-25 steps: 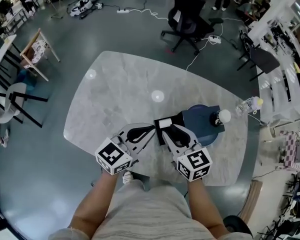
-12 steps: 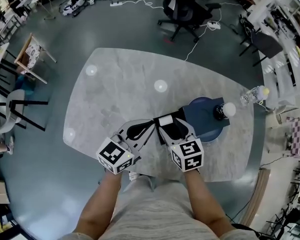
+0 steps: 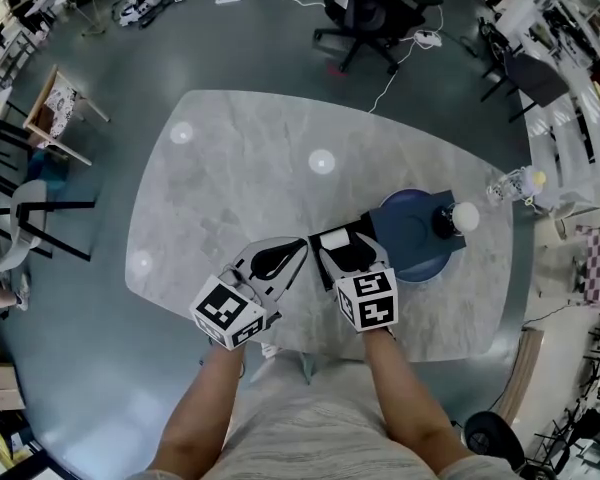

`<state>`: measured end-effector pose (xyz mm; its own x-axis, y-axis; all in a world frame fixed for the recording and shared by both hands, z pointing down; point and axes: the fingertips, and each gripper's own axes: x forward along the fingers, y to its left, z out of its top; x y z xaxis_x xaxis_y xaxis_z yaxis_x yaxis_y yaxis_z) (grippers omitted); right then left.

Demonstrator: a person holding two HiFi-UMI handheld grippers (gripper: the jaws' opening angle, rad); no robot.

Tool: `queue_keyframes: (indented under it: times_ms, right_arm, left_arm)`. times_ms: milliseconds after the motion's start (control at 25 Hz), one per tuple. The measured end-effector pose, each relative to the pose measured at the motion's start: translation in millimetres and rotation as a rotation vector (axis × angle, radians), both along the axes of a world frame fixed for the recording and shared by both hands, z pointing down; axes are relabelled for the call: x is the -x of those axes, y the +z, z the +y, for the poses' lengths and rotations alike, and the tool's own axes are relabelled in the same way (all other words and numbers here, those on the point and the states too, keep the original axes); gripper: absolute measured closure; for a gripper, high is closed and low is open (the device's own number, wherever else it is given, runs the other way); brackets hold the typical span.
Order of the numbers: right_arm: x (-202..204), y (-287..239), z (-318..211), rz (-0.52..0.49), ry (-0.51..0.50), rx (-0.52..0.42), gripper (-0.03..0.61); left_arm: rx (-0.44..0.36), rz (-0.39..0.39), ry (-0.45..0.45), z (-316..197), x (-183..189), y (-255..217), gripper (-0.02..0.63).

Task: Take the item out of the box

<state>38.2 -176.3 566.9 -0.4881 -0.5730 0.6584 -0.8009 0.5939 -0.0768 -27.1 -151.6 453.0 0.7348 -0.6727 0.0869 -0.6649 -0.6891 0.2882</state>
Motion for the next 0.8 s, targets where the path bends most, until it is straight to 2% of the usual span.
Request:
queue_keyframes:
  times_ms: [800]
  right_arm:
    - [0, 49, -13, 0.105, 0.058, 0.111, 0.279]
  left_arm:
    - [0.042, 0.0, 0.018, -13, 7, 13, 0.594]
